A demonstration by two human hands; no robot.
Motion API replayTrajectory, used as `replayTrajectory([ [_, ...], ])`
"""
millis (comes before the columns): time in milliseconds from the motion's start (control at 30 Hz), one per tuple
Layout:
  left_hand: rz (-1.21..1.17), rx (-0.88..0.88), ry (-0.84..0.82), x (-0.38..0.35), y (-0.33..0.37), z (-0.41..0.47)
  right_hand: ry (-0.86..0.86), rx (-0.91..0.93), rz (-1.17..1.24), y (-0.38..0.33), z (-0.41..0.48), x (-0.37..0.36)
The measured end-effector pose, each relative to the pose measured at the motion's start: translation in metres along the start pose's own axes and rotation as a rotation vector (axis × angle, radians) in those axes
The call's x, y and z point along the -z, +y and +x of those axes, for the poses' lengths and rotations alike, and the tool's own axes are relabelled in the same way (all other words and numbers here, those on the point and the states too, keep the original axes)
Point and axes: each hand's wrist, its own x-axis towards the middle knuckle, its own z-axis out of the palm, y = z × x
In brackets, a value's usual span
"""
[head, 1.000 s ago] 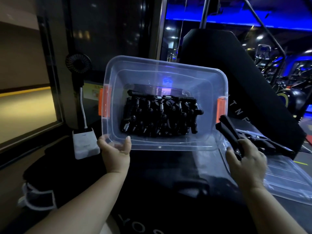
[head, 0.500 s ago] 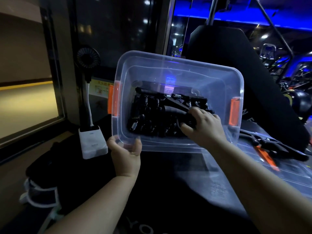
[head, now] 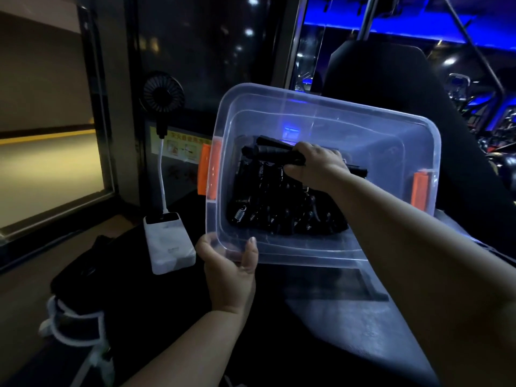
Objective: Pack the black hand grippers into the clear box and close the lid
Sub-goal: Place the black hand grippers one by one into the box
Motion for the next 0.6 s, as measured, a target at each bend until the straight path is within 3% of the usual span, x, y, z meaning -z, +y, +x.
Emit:
replayTrajectory([
  [600, 0.002, -0.01, 0.01, 0.0, 0.0, -0.002, -0.059, -0.009, 0.063, 0.003, 0.031, -0.023],
])
